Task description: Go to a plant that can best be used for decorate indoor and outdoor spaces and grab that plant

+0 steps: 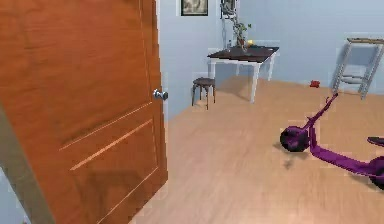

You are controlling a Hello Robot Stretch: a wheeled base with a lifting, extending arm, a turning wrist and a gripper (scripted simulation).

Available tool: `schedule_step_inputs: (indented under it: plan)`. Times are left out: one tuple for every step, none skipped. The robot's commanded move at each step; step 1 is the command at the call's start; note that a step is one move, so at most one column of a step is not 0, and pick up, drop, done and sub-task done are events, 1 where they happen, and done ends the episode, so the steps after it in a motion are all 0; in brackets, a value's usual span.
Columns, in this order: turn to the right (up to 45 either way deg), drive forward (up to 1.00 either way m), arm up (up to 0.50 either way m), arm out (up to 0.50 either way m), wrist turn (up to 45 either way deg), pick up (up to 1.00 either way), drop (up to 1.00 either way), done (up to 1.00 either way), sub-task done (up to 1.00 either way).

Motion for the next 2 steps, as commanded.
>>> schedule_step_inputs:
  plan:
    - [-45.0, 0.0, 0.0, 0.0, 0.0, 0.0, 0.0, 0.0, 0.0]
    - [-45.0, 0.0, 0.0, 0.0, 0.0, 0.0, 0.0, 0.0, 0.0]
